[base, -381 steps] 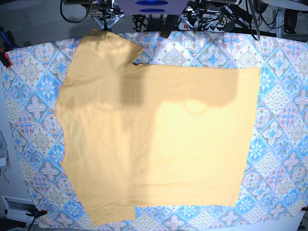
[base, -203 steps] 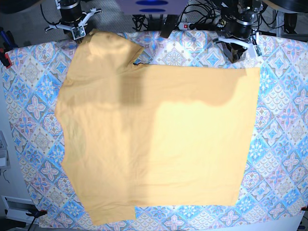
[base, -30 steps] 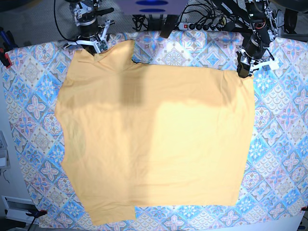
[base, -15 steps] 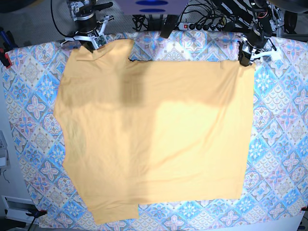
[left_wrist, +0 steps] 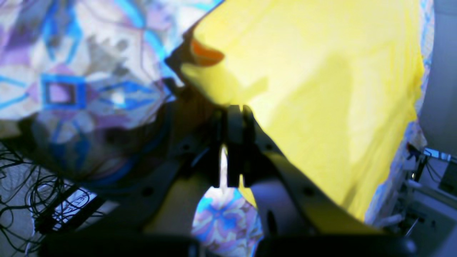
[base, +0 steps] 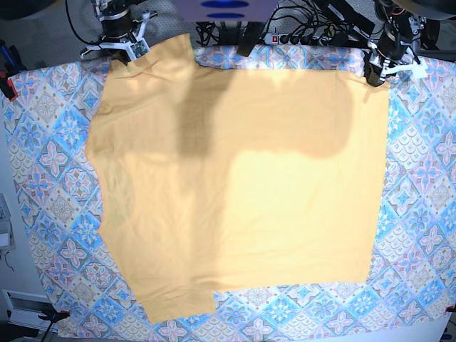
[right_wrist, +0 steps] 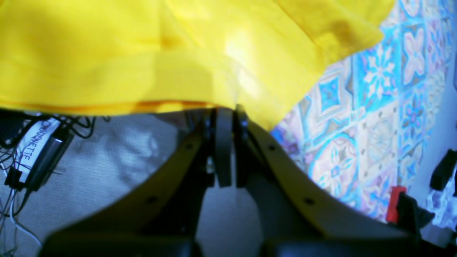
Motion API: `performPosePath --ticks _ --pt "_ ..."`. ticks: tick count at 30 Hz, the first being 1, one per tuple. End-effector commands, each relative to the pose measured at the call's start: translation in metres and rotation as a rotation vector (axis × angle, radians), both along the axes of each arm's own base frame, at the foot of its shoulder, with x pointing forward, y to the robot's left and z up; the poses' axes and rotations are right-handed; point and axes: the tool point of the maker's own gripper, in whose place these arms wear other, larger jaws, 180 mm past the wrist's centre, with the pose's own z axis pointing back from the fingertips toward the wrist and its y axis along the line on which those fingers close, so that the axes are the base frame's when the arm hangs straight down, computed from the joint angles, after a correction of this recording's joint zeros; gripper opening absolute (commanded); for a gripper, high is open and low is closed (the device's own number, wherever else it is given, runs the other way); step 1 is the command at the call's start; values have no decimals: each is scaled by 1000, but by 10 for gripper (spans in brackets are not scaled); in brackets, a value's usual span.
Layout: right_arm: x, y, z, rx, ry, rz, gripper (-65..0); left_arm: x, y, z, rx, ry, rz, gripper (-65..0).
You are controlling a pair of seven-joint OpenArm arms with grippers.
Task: Fold the T-shirt properly
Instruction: 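Lift both shoulder corners and pull them away from the hem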
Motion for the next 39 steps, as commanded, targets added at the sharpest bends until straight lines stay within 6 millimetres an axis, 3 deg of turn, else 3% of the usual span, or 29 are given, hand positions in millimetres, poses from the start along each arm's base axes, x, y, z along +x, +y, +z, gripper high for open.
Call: performPosePath --ticks 1,18,26,29,35,39 --pt "4 -9 8 -22 -29 -8 -648 2 2 6 11 -18 -10 -650" --pt "-35 -36 11 -68 25 -12 -648 -52 -2 -5 -7 106 -33 -650" --pt "-54 -32 13 -54 48 7 -648 -70 -6 -7 -27 152 -49 -650" --pt "-56 -41 16 -70 44 0 -648 -68 -8 5 -7 133 -76 -650" --pt "-50 -48 20 -85 20 -7 -648 -43 -7 26 30 56 -102 -650" --pt "-15 -42 34 -75 -71 -4 -648 -29 13 37 66 11 -60 -650"
